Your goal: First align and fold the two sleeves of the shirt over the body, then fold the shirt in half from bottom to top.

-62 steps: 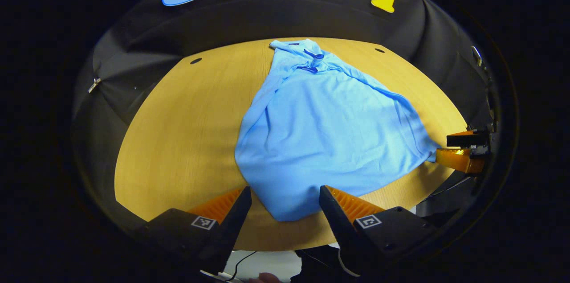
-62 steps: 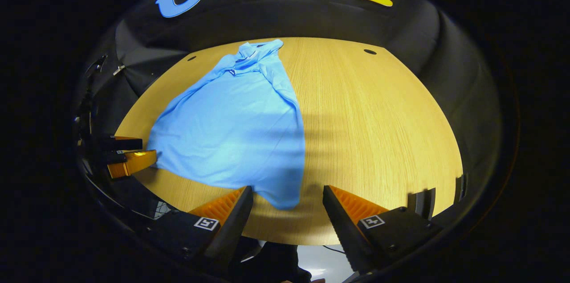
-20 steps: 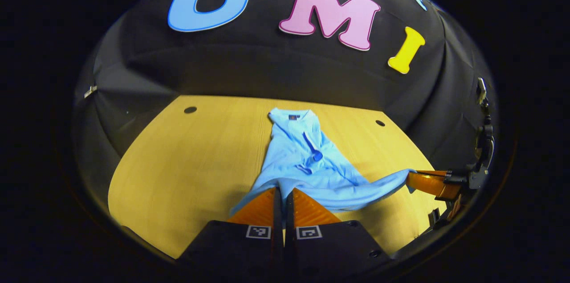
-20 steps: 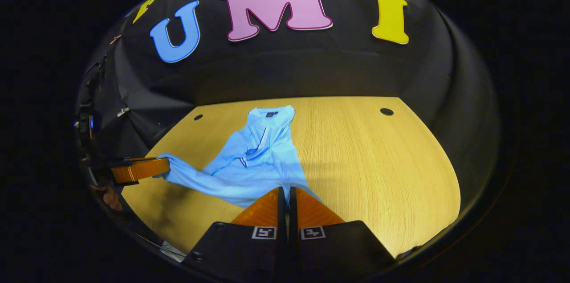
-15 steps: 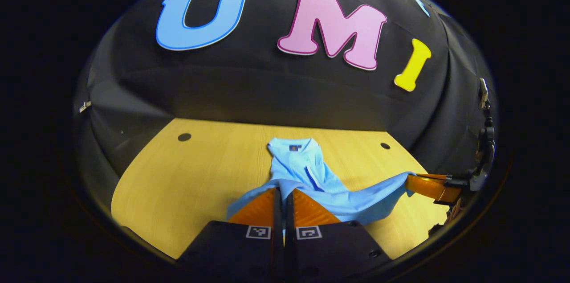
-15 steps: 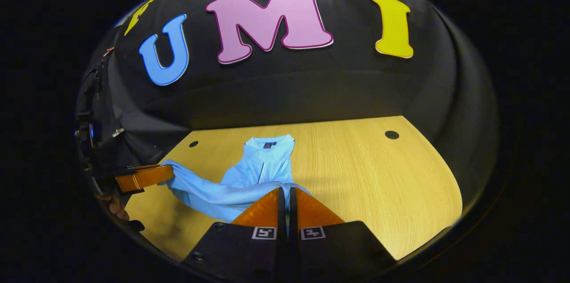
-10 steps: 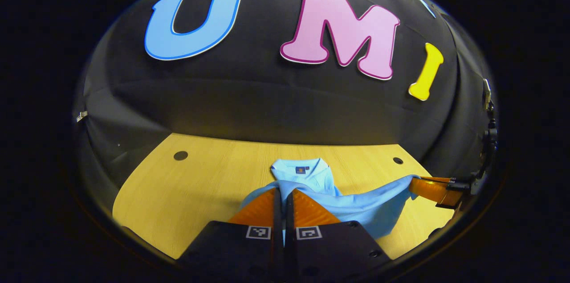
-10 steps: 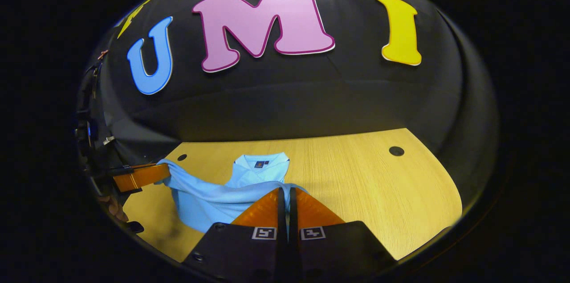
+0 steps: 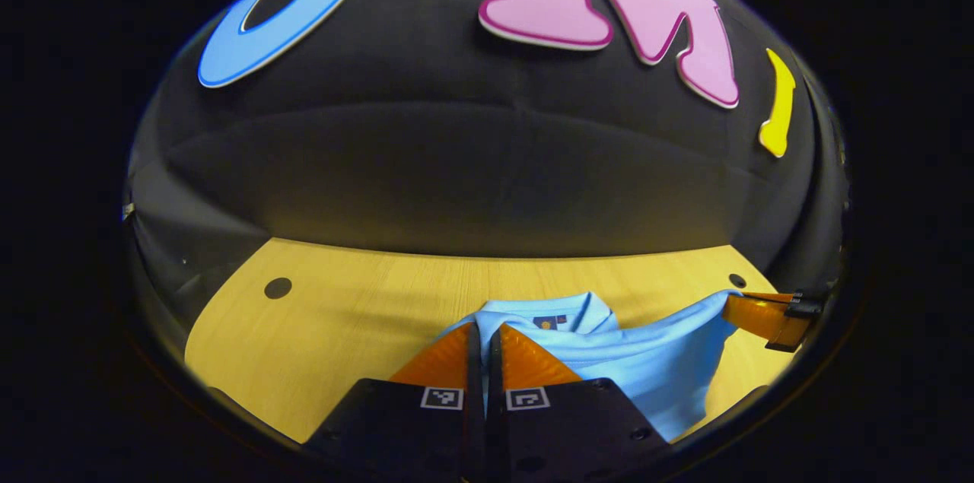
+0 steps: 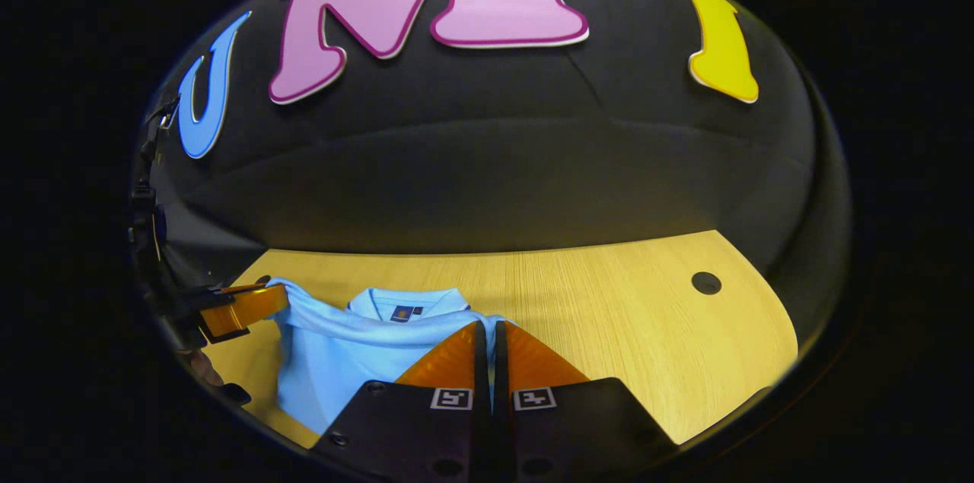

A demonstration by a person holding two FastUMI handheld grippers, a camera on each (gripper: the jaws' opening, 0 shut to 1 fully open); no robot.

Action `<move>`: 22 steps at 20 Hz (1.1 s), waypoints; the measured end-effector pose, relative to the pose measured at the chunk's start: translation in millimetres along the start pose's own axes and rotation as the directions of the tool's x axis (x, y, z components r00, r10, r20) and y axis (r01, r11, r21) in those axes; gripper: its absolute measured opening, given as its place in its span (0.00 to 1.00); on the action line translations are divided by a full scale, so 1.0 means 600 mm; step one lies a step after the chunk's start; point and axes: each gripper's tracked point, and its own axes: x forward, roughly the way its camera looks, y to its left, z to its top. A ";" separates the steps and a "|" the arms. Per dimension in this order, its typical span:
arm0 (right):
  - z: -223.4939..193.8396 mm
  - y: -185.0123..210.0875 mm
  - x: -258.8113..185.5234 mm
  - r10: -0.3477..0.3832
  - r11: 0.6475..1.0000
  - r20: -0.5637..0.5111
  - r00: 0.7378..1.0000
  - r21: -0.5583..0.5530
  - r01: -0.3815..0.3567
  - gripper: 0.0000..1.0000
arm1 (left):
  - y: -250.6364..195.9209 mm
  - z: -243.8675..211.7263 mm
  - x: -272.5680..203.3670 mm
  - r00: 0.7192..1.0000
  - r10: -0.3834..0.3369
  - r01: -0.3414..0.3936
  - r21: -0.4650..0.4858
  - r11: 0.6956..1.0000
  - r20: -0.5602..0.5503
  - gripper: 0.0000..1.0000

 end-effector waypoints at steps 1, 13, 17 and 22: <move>-0.010 0.001 0.019 -0.003 1.000 -0.012 1.000 0.000 0.003 0.05 | 0.006 -0.007 0.016 1.000 0.013 -0.013 -0.004 1.000 -0.016 0.06; -0.113 -0.007 0.134 -0.050 0.999 -0.157 0.986 -0.013 0.049 0.05 | 0.038 -0.101 0.103 0.987 0.064 -0.068 -0.021 0.997 -0.147 0.06; -0.124 -0.009 0.140 -0.053 0.998 -0.165 0.985 -0.035 0.048 0.05 | 0.036 -0.113 0.115 0.983 0.077 -0.071 0.040 0.997 -0.168 0.07; -0.123 -0.003 0.139 -0.021 0.999 -0.174 0.985 0.042 0.029 0.21 | 0.049 -0.114 0.116 0.982 0.092 -0.085 0.048 0.995 -0.163 0.17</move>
